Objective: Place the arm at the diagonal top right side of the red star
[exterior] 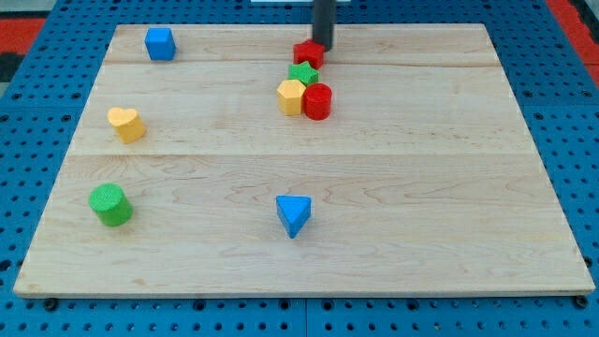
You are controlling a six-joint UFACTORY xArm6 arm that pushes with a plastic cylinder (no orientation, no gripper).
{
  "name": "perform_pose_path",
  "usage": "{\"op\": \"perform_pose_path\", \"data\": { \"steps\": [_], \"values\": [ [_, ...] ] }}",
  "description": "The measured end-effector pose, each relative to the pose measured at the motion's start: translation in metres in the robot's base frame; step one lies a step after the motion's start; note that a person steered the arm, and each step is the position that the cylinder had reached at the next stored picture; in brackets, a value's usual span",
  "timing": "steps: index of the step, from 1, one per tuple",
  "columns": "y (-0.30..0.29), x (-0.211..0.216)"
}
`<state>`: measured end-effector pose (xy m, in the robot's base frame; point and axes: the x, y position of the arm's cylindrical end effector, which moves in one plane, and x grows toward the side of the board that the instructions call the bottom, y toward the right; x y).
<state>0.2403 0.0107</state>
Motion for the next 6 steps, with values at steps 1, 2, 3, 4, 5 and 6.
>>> {"op": "perform_pose_path", "data": {
  "steps": [1, 2, 3, 4, 5, 6],
  "values": [
    [-0.037, 0.0],
    [-0.052, 0.006],
    [-0.052, 0.013],
    [-0.045, -0.016],
    [-0.007, -0.037],
    [0.064, -0.037]
  ]
}}
